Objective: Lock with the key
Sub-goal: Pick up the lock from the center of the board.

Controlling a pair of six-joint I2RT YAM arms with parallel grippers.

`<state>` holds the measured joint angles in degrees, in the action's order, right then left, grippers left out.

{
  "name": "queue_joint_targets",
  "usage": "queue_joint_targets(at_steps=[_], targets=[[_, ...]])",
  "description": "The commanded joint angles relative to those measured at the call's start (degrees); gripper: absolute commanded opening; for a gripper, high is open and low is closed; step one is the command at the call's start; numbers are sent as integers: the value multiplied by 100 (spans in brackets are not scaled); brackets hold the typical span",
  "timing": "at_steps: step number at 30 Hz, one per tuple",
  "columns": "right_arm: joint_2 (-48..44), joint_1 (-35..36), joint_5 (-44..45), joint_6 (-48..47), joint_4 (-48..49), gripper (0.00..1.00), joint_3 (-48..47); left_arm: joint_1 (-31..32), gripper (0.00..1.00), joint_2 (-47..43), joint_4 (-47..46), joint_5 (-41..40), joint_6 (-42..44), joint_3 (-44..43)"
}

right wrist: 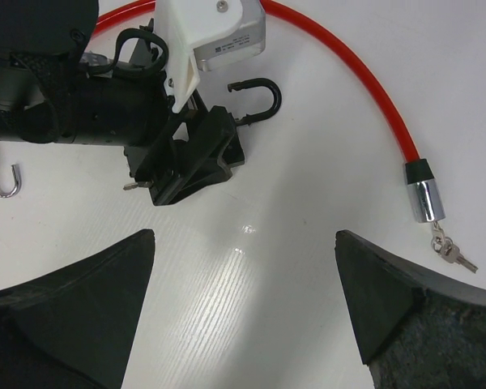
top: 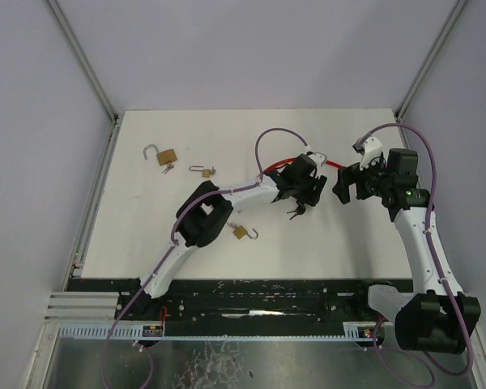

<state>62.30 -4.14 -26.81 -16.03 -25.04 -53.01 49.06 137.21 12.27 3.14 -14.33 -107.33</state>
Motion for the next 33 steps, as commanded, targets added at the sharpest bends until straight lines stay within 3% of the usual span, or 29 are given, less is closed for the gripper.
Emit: queue_joint_targets(at_steps=[1, 8, 12, 17, 26, 33], targets=[[23, -25, -201, 73, -19, 99, -220, 77, 68, 187, 176, -114, 136, -260], [-27, -34, -264, 109, -28, 99, -210, 130, 67, 181, 187, -332, 161, -244], [-25, -34, -272, 116, -27, 99, -202, 152, 61, 201, 223, -408, 158, -286], [-13, -59, -305, 126, -34, 99, -201, 153, 33, 117, 124, -348, 190, -219], [-151, -250, -357, 217, -33, 98, -232, 269, 2, -1582, -1812, -463, 945, 1877], [-282, -281, -911, 157, -102, 94, -192, 379, 0, -2438, -2478, 129, 1651, 2820]])
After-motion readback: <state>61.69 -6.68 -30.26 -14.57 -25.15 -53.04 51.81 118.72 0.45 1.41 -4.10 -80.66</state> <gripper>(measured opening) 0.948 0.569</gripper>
